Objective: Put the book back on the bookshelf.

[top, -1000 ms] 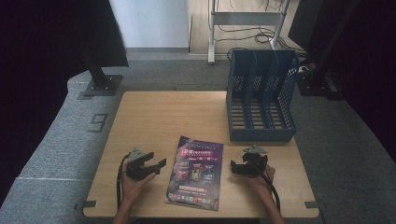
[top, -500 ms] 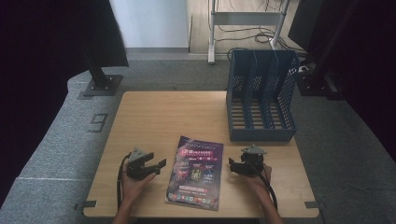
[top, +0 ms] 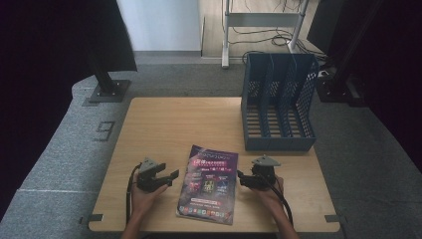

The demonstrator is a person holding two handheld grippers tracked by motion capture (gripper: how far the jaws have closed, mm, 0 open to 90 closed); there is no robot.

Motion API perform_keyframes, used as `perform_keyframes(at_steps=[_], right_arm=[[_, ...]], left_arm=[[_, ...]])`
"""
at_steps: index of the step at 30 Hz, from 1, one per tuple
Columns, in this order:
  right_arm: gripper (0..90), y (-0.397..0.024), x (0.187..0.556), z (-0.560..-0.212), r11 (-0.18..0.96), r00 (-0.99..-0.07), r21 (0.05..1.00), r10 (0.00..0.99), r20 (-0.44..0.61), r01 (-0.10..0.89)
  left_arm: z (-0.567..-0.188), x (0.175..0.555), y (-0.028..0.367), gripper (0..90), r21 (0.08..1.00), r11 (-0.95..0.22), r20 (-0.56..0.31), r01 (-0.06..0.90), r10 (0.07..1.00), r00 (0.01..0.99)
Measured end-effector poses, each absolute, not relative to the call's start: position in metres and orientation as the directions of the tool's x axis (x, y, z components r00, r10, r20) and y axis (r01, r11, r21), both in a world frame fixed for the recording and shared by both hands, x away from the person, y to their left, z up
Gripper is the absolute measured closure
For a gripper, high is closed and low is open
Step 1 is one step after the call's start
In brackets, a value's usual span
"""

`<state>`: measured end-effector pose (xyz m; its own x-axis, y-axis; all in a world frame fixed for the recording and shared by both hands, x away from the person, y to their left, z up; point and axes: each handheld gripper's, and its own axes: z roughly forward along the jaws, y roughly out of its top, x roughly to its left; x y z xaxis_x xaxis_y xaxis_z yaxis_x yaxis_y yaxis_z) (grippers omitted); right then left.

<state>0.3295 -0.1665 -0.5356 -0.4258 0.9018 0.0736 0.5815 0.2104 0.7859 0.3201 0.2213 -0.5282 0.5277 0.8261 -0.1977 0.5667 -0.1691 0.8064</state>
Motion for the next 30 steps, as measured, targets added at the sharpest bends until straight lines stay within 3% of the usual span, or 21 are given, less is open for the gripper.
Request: perform_keyframes(at_steps=[18,30], right_arm=[[16.9,-0.126,0.339,-0.530,0.253,-0.488,0.770,0.868,0.087,0.586],[15.5,-0.111,0.338,-0.548,0.280,-0.515,0.742,0.851,0.103,0.610]], left_arm=[[-0.528,0.319,0.220,31.1,0.806,-0.172,-0.196,0.566,0.825,0.530],[-0.531,0.318,0.208,30.6,0.799,-0.202,-0.183,0.566,0.815,0.549]])
